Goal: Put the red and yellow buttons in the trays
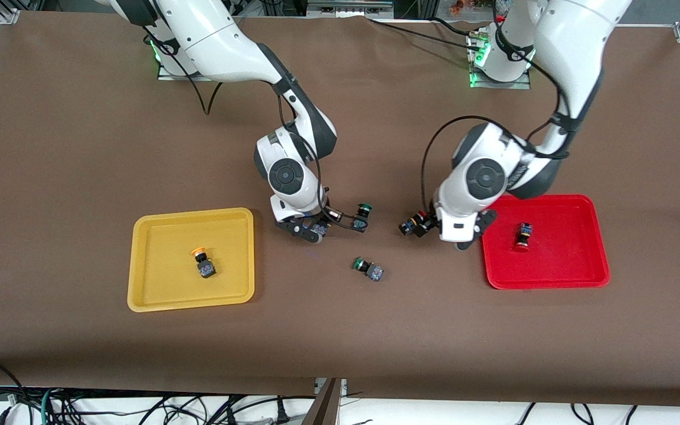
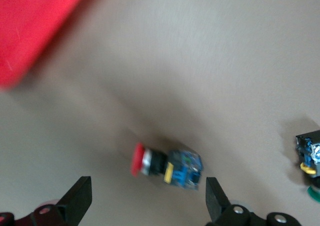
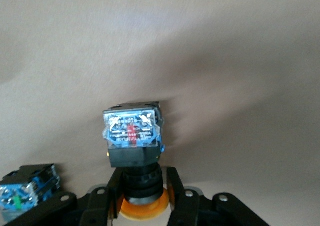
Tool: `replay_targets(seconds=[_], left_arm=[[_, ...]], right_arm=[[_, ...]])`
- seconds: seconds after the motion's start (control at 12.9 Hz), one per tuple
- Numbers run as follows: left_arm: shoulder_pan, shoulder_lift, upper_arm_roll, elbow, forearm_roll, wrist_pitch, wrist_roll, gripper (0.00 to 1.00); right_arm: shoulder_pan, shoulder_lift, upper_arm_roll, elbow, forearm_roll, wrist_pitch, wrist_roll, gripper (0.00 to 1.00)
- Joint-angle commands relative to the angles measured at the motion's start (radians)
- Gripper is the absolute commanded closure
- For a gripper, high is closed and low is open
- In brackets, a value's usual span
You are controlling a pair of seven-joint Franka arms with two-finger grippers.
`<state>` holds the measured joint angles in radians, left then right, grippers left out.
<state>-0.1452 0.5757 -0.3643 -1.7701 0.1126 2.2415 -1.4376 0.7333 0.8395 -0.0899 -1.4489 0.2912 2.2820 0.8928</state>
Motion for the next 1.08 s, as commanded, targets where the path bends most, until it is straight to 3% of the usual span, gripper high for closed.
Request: replay_targets(seconds=[0.0, 0.23, 0.46, 0.62, 0.77, 1.01], left_arm=[[-0.031, 0.016, 0.018, -0.005, 0.088, 0.030, -0.286, 0.00], [-0.022, 0.012, 0.030, -0.003, 0.119, -0.050, -0.317, 0.00], [-0.074, 0.075, 0.054, 0.020, 0.249, -0.129, -0.282, 0.00], [-0.089, 0.085, 0.062, 0.037, 0.228, -0.093, -0.494, 0.00], [-0.117, 0.115, 0.064, 0.069, 0.237, -0.033, -0.672, 0.00], [-0.111, 0.122, 0.062, 0.073, 0.225, 0.026, -0.771, 0.00]], right_arm=[[-0.011, -0.030, -0.045, 0.050, -0.021, -0.135, -0.086, 0.78], [-0.029, -0.049, -0.135, 0.096, -0.023, -0.260, -0.272, 0.78], [-0.029, -0.051, -0.230, 0.084, -0.036, -0.276, -0.504, 0.78], [-0.034, -0.045, -0.278, 0.074, -0.037, -0.265, -0.613, 0.76], [-0.063, -0.039, -0.289, 0.042, -0.037, -0.213, -0.682, 0.73], [-0.081, -0.039, -0.291, 0.002, -0.038, -0.153, -0.733, 0.71]])
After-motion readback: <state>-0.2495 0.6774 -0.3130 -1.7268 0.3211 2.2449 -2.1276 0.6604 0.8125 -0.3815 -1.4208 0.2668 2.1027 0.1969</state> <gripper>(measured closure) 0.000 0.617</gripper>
